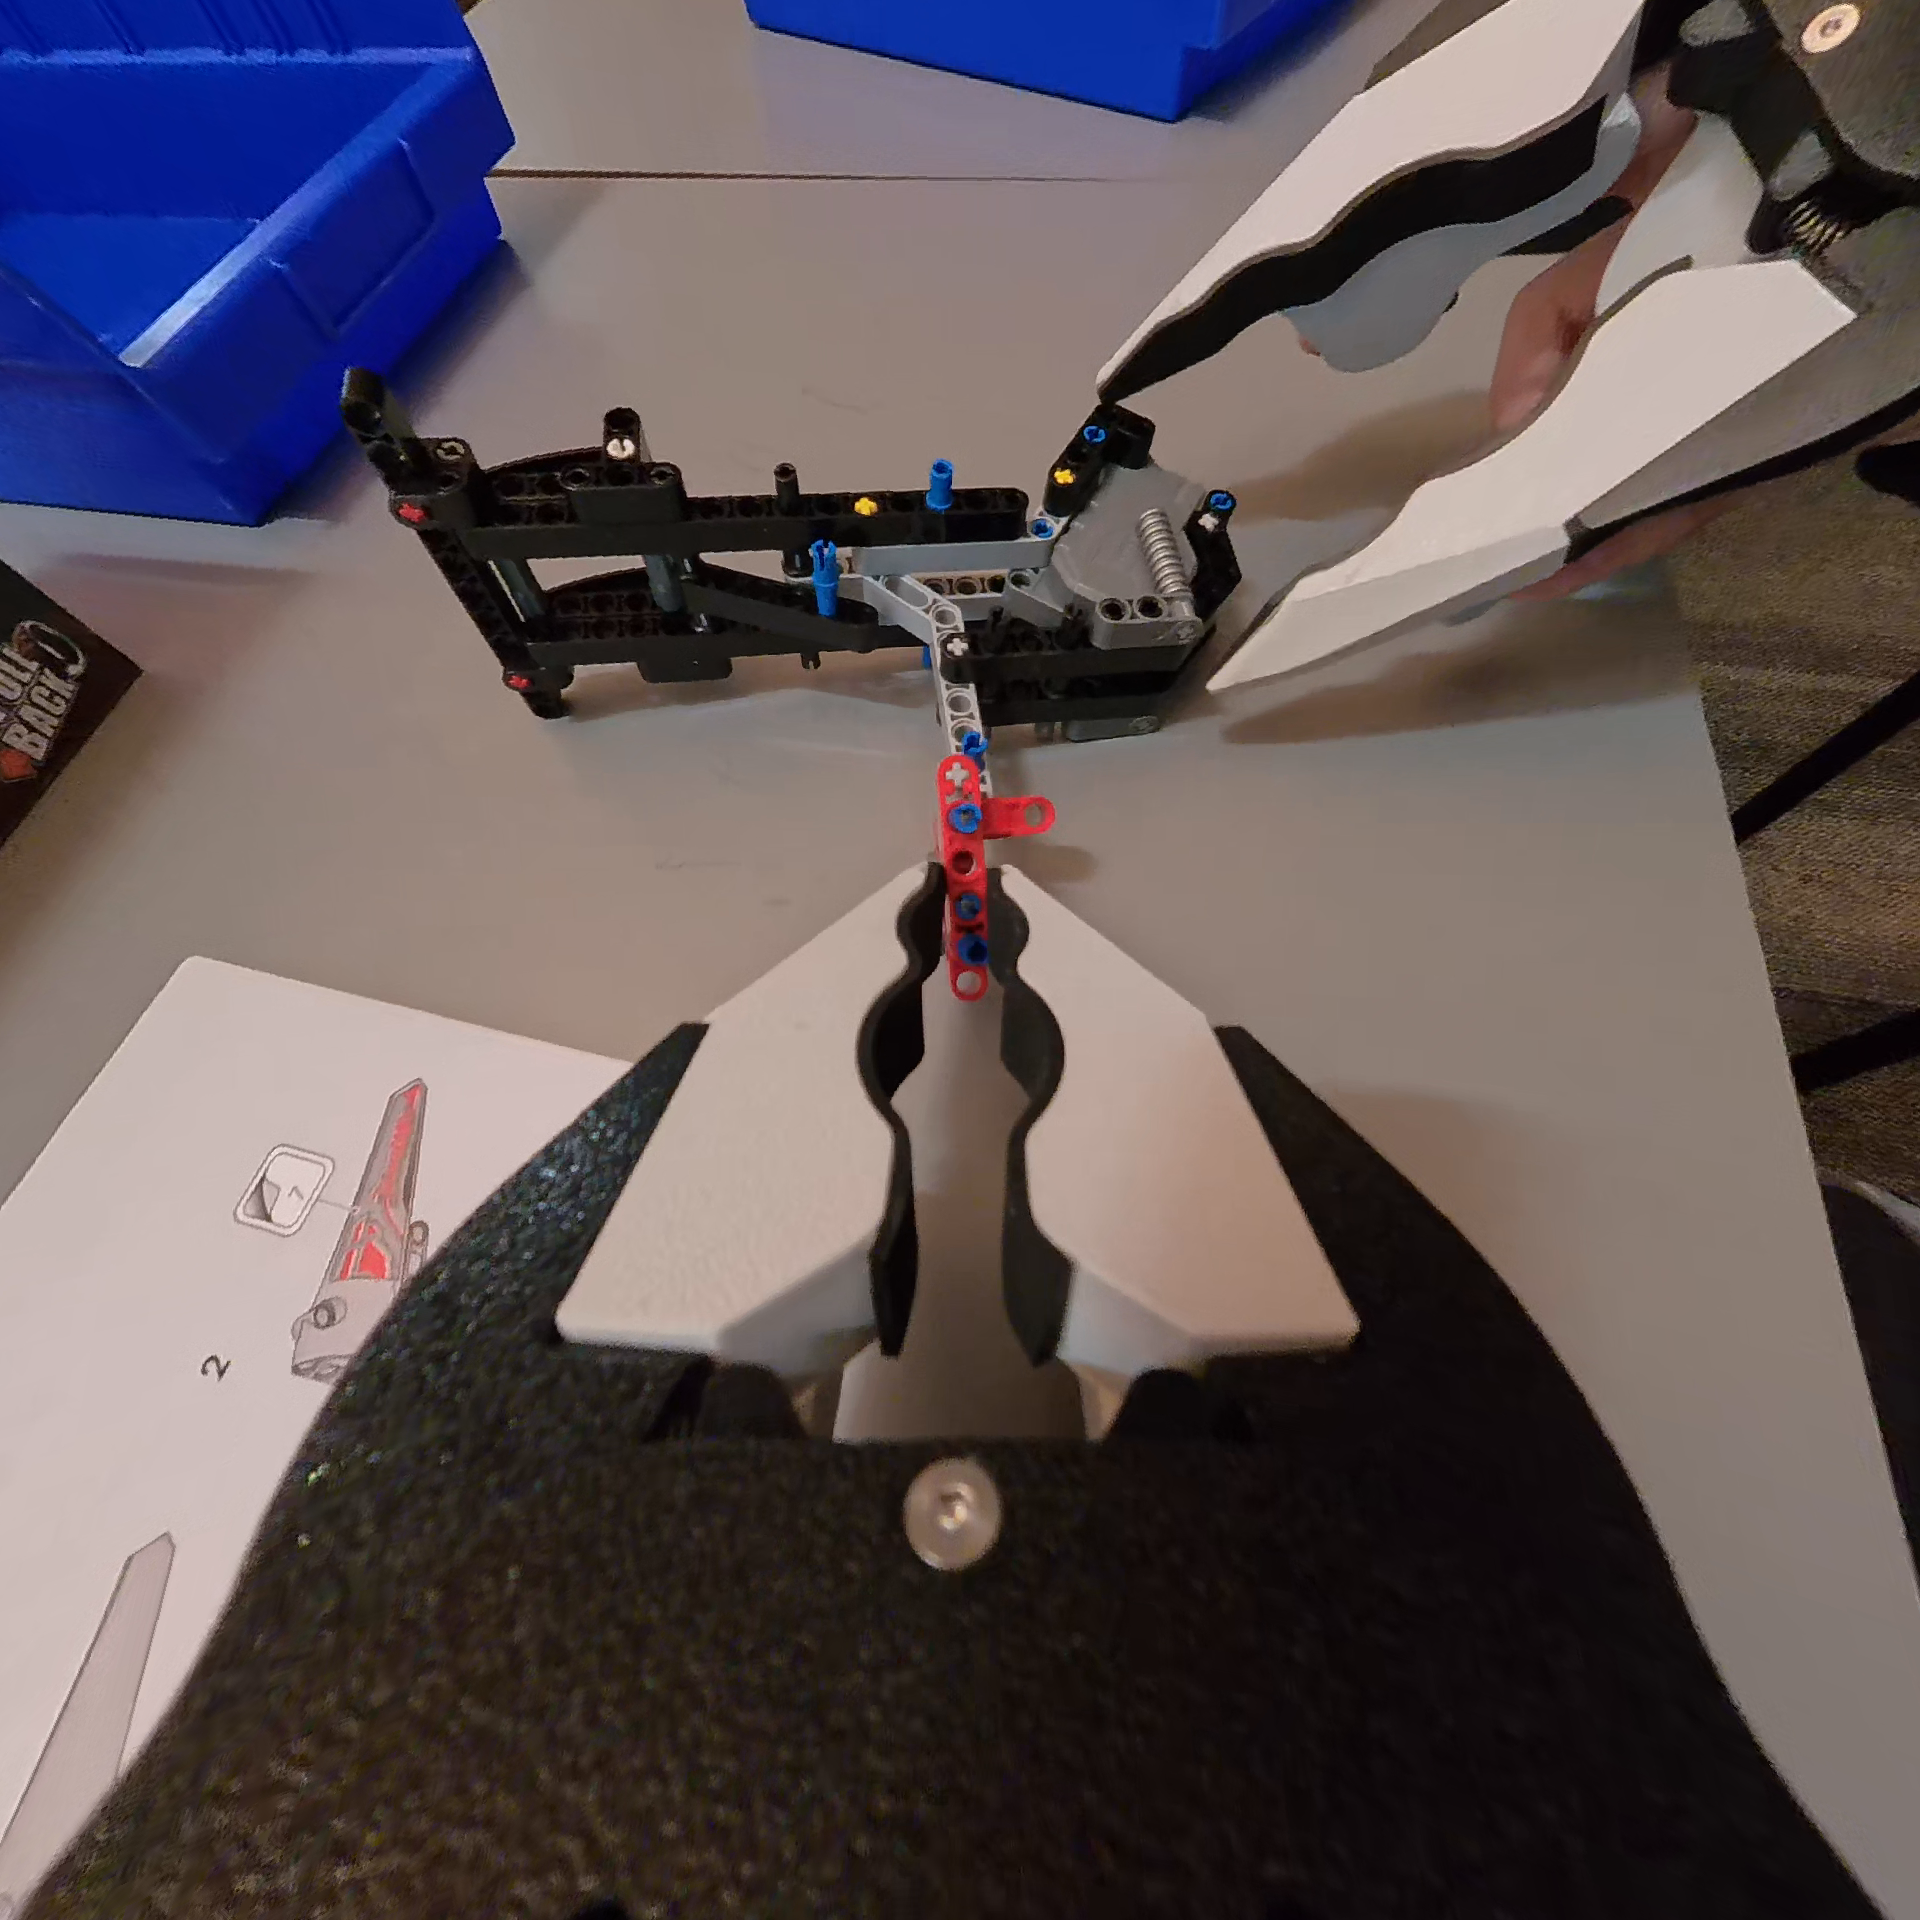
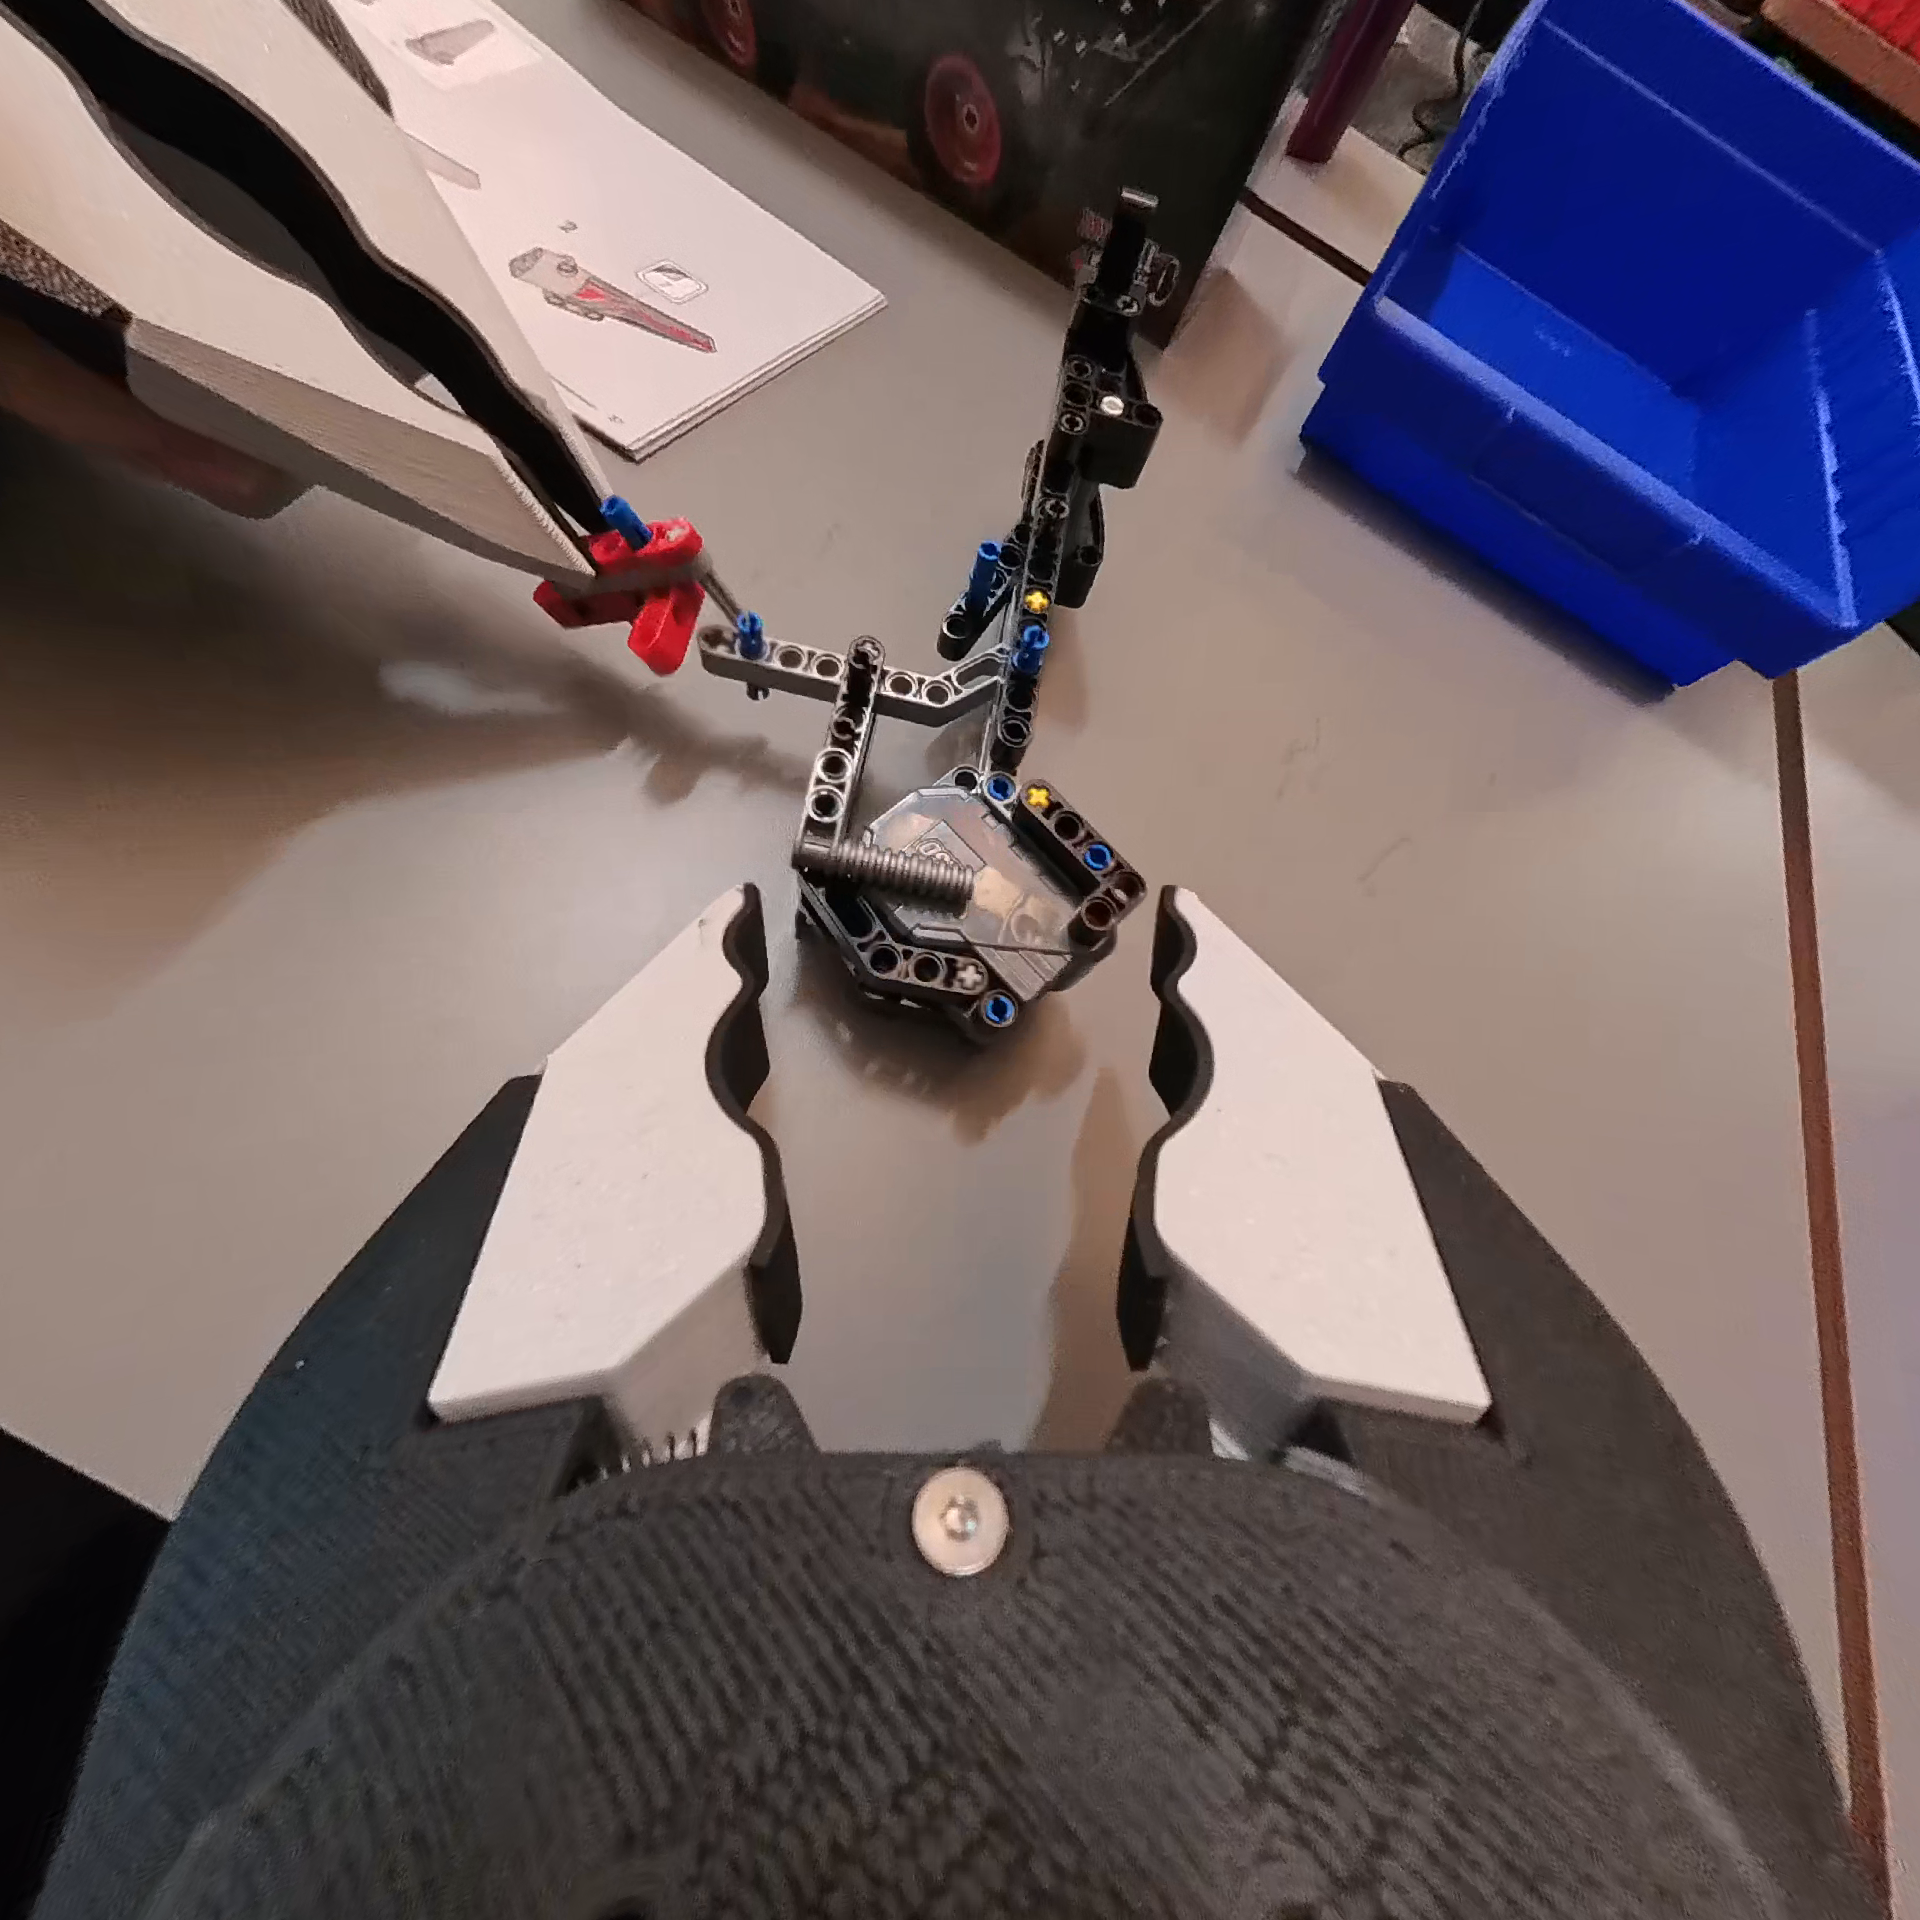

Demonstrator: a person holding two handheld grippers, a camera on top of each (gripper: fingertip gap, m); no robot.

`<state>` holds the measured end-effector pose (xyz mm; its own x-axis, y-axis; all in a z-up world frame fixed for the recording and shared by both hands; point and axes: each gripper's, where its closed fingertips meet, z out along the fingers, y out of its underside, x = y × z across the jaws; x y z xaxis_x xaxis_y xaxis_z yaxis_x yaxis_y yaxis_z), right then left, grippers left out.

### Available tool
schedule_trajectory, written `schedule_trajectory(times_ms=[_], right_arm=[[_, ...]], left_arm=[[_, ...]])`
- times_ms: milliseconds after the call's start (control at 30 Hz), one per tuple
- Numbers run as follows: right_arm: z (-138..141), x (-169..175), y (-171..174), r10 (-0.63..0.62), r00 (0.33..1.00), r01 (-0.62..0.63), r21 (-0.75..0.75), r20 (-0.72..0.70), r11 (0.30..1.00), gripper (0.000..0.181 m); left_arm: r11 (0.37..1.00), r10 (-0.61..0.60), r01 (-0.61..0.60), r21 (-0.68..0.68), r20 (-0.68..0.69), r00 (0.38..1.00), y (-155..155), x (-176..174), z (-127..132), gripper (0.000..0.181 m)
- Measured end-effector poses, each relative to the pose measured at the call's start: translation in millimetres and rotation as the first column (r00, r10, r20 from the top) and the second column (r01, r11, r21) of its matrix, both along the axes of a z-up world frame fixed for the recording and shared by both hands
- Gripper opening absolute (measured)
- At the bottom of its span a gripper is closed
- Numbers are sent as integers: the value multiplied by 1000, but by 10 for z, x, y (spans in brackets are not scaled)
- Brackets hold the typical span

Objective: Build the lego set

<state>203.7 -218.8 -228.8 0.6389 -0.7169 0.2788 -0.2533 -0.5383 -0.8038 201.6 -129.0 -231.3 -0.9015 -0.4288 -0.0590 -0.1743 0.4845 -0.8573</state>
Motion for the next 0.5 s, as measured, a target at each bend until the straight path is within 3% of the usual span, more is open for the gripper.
schedule_trajectory(times_ms=[400,500], right_arm=[[5,17,46,3,999,3,-110,51,994,75],[137,40,18,-6,991,29,-174,135,984,73]], left_arm=[[1000,-18,17,-9,-75,997,2,-62,32,4],[1000,-19,19,-5,-80,997,-4,-68,20,4]])
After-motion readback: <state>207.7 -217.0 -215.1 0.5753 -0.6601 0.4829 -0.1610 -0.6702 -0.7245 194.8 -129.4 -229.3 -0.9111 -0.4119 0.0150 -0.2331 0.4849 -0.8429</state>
